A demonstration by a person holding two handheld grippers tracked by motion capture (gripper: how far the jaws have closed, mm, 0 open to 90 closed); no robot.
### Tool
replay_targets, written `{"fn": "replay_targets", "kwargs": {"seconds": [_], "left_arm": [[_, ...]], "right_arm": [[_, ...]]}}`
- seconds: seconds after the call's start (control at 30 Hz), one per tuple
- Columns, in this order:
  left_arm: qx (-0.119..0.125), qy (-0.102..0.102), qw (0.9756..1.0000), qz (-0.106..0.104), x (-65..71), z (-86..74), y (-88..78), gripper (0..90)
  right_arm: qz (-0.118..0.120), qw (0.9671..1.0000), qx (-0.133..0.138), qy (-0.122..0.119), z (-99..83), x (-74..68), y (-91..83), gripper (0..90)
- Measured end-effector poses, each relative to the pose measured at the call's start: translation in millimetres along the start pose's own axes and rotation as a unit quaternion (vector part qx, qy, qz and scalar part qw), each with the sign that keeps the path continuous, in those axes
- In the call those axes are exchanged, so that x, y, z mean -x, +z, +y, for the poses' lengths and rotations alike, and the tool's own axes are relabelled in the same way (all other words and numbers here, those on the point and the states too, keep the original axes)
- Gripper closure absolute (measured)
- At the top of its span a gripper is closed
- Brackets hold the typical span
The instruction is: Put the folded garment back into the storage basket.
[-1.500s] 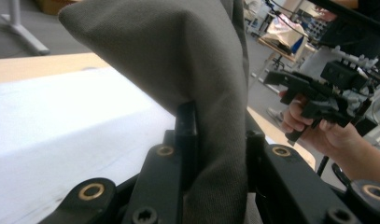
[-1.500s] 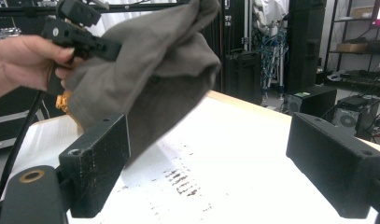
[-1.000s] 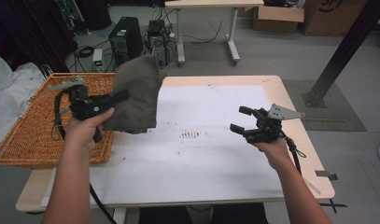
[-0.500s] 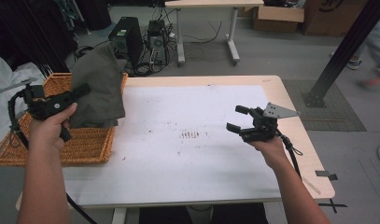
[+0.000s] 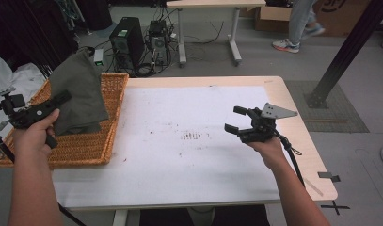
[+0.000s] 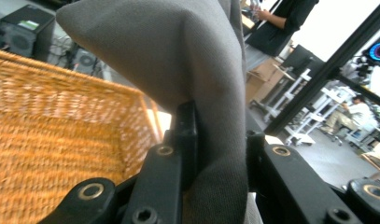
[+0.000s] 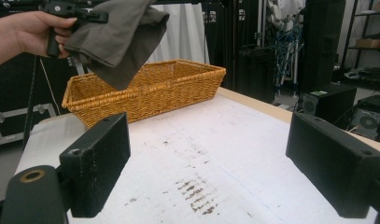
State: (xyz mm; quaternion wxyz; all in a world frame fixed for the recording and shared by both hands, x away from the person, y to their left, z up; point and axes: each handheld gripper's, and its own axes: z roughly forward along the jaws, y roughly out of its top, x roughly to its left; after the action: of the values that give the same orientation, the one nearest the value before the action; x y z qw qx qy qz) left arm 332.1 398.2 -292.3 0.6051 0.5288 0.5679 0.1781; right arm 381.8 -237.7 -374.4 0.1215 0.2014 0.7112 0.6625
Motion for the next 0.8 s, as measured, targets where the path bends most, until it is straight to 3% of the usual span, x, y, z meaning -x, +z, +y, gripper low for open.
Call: {"fn": "replay_targets", "kwargs": {"seconds": [0.1,0.4,0.47,0.5,0.53,0.57,0.6,0.67,0.8], "left_arm": [[-0.006,0.0,0.9999,0.012,-4.3,-2.6,-0.2,76.0],[-0.008,-0.01,0.9999,0.005,-10.5,-3.9,1.2,76.0],[-0.015,0.001,0.9996,0.024,-16.7,-1.9,2.1,75.5],[-0.026,0.003,0.9982,0.054,-23.4,-0.8,3.2,73.1],[-0.035,-0.001,0.9963,0.078,-30.6,-0.2,5.4,61.6],[-0.043,-0.023,0.9953,0.083,-37.8,-0.3,7.8,43.8],[-0.046,-0.031,0.9948,0.086,-41.4,-2.3,9.4,34.9],[-0.046,-0.014,0.9946,0.092,-42.1,-8.0,11.4,35.9],[-0.057,-0.01,0.9949,0.083,-42.7,-13.0,16.6,35.0]], "right_arm": [[0.0,1.0,0.0,-0.001,-0.1,-0.4,0.5,13.4],[-0.001,1.0,0.0,0.001,-0.4,-0.6,1.5,13.5],[-0.002,1.0,-0.001,0.0,-0.3,-0.4,1.3,13.5],[-0.002,1.0,-0.002,0.0,-0.1,-0.2,1.0,13.6],[-0.005,1.0,-0.002,-0.002,0.4,-0.2,0.6,13.5],[-0.01,0.9999,-0.003,-0.004,1.2,-0.4,-0.3,13.5],[-0.01,0.9999,-0.001,-0.004,2.2,-0.6,-1.6,13.5],[-0.013,0.9999,0.0,-0.009,3.7,-1.3,-3.7,13.5],[-0.015,0.9998,0.0,-0.012,5.7,-1.2,-4.8,13.5]]}}
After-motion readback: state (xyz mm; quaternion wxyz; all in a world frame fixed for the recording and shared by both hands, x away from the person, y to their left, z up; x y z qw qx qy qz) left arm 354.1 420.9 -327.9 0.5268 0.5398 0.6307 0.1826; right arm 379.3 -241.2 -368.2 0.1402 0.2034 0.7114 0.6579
